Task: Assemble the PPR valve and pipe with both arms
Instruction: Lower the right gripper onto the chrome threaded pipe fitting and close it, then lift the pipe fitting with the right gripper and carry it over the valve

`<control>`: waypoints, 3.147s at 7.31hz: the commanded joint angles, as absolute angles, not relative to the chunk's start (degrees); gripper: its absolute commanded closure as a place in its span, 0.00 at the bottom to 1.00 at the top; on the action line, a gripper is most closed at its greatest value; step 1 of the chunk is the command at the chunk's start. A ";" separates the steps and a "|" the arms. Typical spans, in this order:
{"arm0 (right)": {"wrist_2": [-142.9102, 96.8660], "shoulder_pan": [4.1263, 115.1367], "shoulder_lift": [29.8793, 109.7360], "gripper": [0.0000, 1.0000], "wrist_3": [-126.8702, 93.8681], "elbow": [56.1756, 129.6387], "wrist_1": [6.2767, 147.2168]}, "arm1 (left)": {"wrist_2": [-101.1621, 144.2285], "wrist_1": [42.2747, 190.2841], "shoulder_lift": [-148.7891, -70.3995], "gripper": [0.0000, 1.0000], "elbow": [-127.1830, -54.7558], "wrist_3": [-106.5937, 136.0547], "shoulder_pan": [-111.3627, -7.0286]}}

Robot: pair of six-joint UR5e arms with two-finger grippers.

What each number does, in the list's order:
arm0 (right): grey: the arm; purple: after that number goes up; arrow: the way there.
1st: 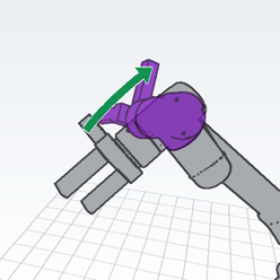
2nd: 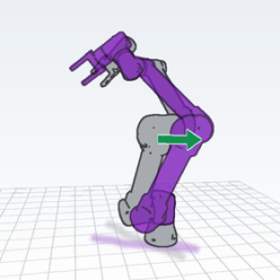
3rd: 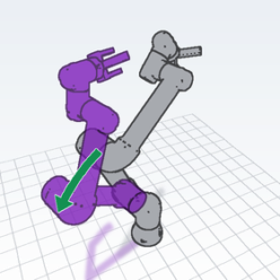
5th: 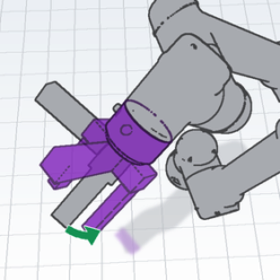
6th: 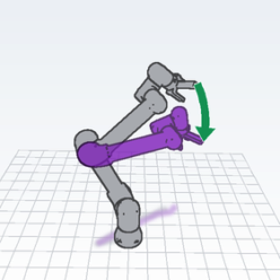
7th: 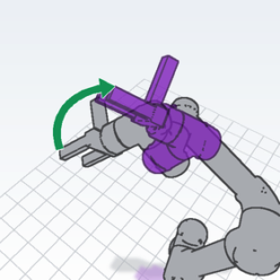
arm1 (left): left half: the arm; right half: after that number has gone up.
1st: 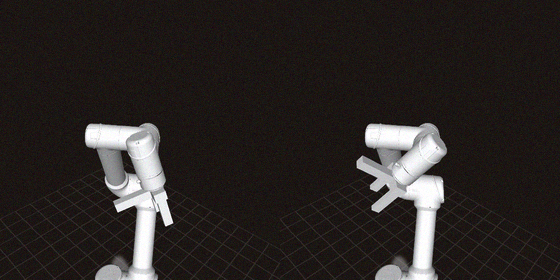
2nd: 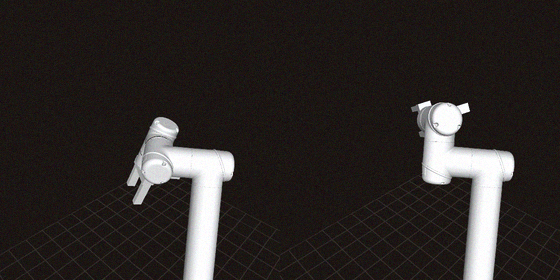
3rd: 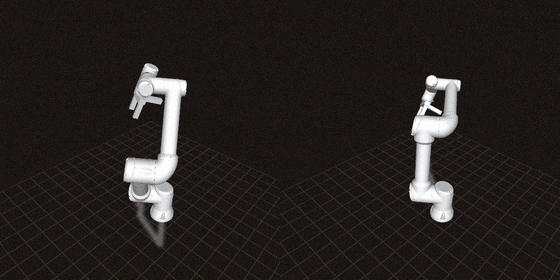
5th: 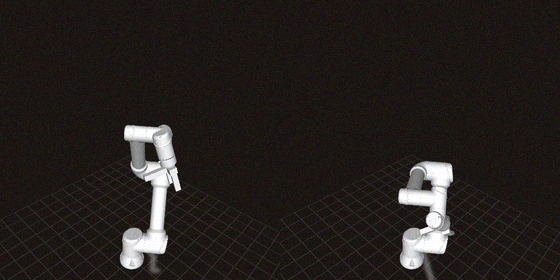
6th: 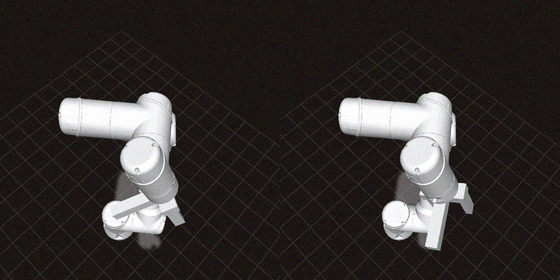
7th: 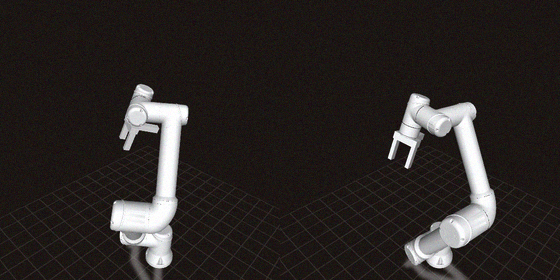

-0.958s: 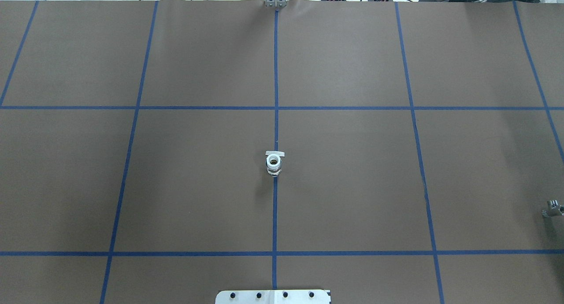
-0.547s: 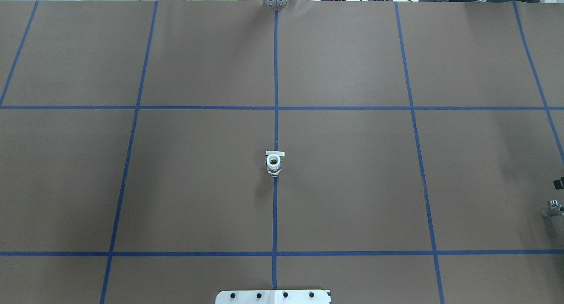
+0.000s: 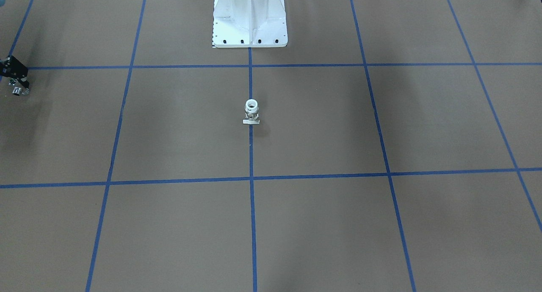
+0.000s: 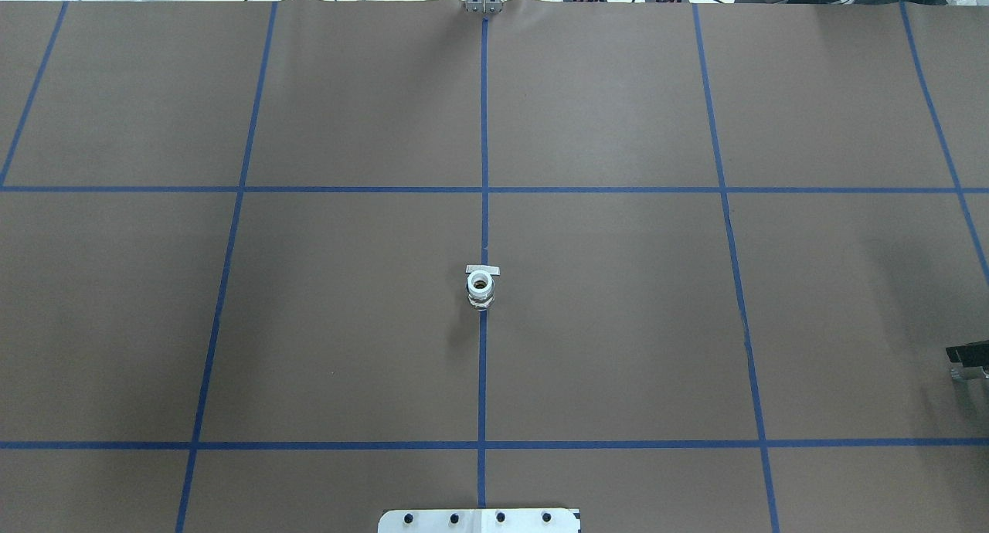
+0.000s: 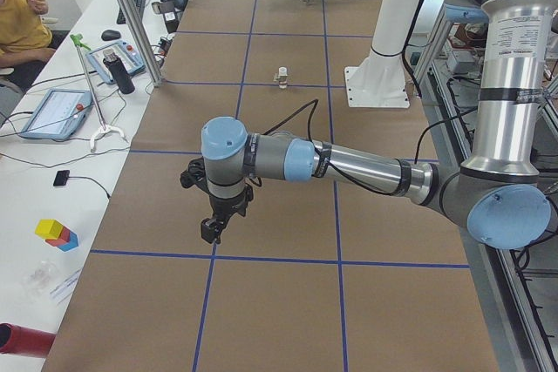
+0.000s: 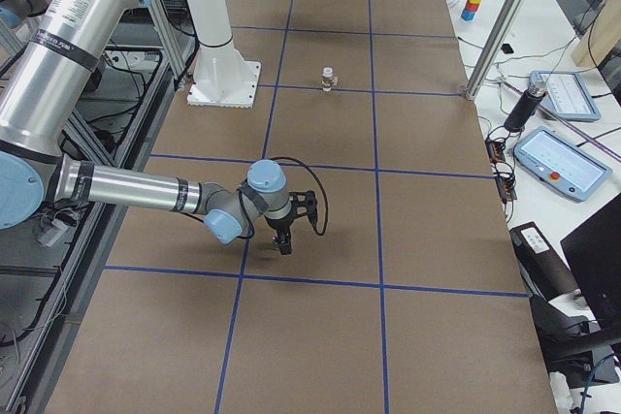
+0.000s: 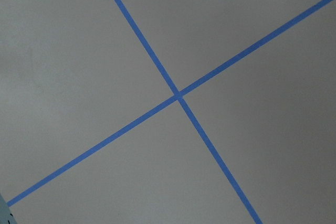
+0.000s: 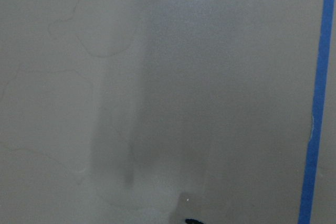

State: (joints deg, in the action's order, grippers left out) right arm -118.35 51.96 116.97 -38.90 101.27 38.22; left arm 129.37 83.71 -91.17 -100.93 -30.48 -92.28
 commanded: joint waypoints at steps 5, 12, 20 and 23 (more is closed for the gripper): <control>-117.95 49.84 119.79 0.23 -39.11 101.16 35.33 | 129.37 84.11 -90.88 0.00 -100.99 -30.41 -92.29; -117.77 49.04 118.74 0.75 -39.11 100.72 35.42 | 129.37 85.34 -90.88 0.00 -100.55 -30.50 -92.29; -121.11 53.51 106.91 1.00 -39.02 101.69 45.05 | 129.72 85.25 -90.45 0.00 -101.42 -14.87 -92.28; -123.40 56.42 94.44 1.00 -39.11 106.58 63.02 | 140.97 87.26 -82.57 0.00 -102.73 -7.73 -92.46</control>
State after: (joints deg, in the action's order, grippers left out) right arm -122.71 55.52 99.82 -39.10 103.44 53.56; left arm 137.50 85.74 -86.54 -101.46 -9.63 -92.30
